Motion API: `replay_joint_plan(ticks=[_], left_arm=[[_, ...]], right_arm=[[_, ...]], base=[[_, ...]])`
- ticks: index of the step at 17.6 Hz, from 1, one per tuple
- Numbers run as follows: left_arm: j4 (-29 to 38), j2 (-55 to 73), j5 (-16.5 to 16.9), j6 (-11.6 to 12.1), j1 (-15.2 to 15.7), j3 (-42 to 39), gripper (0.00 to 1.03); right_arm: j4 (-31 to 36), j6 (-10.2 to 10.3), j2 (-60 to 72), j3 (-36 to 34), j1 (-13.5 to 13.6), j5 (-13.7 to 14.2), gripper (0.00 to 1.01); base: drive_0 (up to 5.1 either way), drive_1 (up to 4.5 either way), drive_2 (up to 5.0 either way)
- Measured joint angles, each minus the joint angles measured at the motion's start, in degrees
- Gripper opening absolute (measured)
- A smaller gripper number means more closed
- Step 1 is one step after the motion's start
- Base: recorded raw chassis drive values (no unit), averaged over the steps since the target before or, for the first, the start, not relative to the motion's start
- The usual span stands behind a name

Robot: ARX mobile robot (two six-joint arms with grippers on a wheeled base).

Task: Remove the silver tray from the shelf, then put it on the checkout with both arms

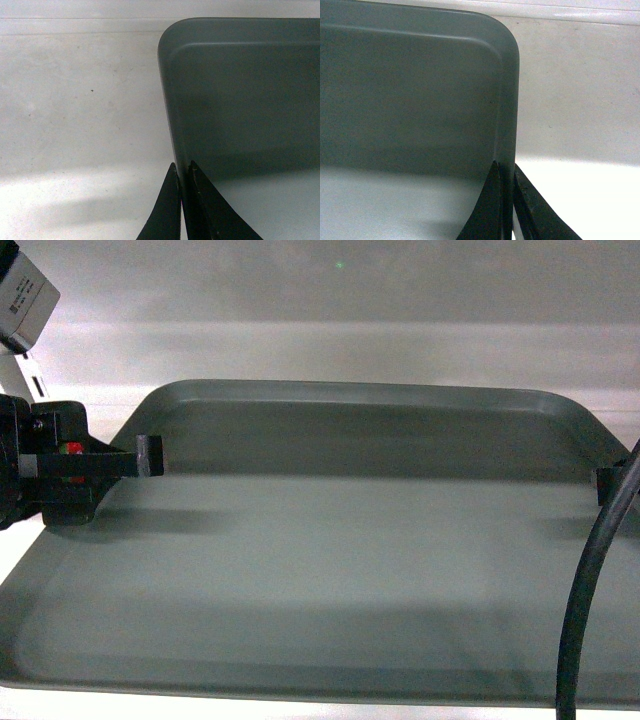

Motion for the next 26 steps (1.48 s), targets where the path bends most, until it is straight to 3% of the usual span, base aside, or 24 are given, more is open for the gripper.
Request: replay_joint_plan(ticks=[11,26], left_arm=[[0.17,0.0,0.0,0.0,-0.07,0.0,0.03],[0.17,0.0,-0.13,0.0,-0.22,-0.02,0.03]], right_arm=[[0.17,-0.17,-0.13,0.13,-0.31,-0.39,0.03],[0.15,-0.42,-0.57,0.28,-0.31,-0.37,0.03]], base=[[0.0,-1.38,1.4],[0.0,-4.23,4.1]])
